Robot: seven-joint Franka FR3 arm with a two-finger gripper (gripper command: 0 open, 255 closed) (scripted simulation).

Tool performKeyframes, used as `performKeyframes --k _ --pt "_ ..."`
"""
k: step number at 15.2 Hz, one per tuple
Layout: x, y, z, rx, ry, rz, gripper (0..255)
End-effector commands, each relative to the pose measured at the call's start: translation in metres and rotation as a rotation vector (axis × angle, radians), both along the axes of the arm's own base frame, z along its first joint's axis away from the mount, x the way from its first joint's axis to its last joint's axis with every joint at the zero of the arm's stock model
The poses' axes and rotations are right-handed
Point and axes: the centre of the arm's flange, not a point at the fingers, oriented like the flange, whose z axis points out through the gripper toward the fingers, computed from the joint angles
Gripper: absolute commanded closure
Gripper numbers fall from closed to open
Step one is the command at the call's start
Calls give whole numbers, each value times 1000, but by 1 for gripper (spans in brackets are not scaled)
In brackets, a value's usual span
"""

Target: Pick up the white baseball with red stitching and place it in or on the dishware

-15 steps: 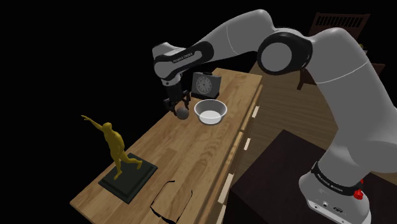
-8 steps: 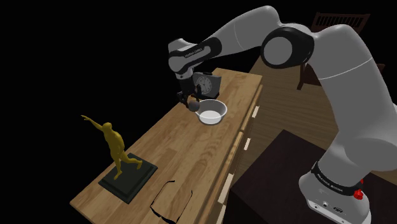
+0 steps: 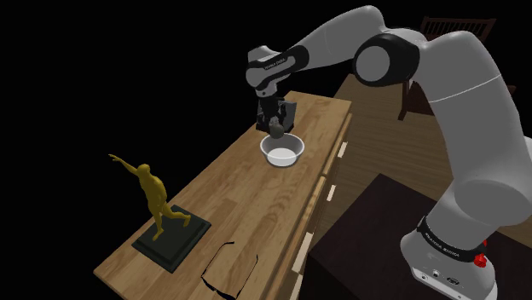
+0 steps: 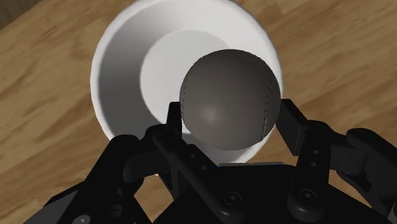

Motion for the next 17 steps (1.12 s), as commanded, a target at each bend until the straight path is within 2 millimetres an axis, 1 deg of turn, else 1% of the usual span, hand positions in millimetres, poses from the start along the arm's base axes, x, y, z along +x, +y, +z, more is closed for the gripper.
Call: performKeyframes --k 1,2,16,17 --pt "3 -26 0 0 0 1 255" --pt "5 -49 1 0 0 1 255" --pt "5 -49 -73 0 0 1 255" --pt "5 -49 -75 0 0 1 255"
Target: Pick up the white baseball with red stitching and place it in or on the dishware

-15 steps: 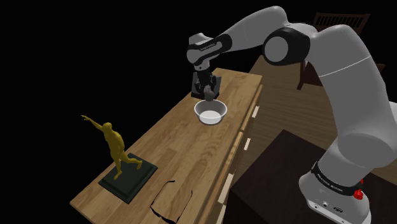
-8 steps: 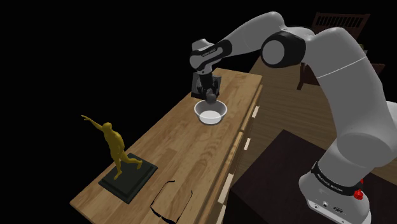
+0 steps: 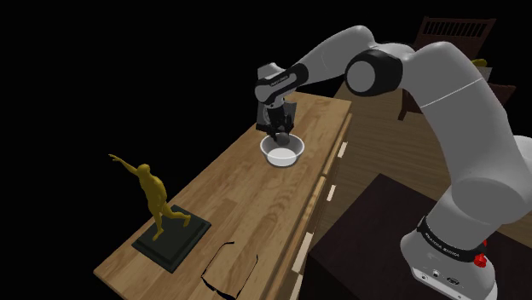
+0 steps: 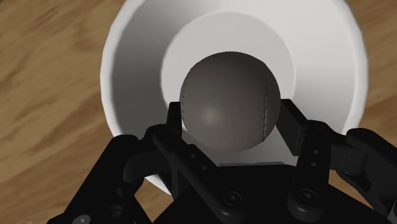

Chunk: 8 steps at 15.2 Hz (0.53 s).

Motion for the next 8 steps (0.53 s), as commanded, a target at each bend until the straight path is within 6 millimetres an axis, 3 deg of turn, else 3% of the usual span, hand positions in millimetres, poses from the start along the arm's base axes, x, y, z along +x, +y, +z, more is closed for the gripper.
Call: performKeyframes --k 1,7,8 --pt "0 0 -3 0 -1 0 255" --pt "0 0 -3 0 -1 0 255" --pt "0 0 -3 0 -1 0 0"
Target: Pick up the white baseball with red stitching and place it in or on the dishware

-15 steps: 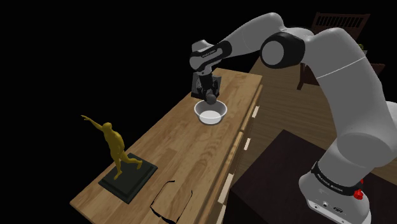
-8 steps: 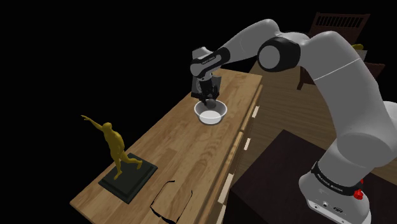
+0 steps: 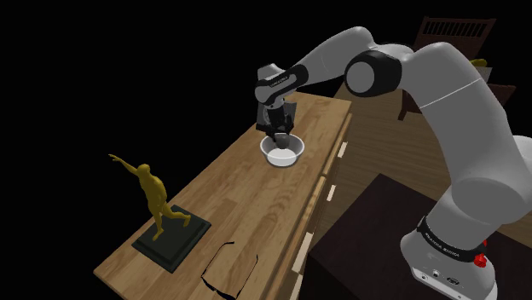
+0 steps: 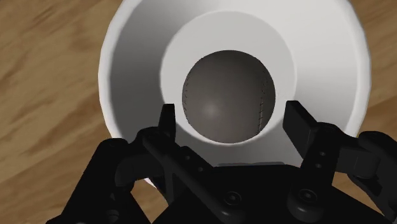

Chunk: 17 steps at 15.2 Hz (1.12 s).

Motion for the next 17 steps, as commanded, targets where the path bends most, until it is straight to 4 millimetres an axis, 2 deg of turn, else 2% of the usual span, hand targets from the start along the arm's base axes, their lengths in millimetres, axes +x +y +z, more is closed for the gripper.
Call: performKeyframes --k 1,5,9,17 --pt "0 0 0 0 0 0 0" --pt "0 0 0 0 0 0 0" --pt "12 3 49 0 0 0 0" --pt "12 3 49 0 0 0 0"
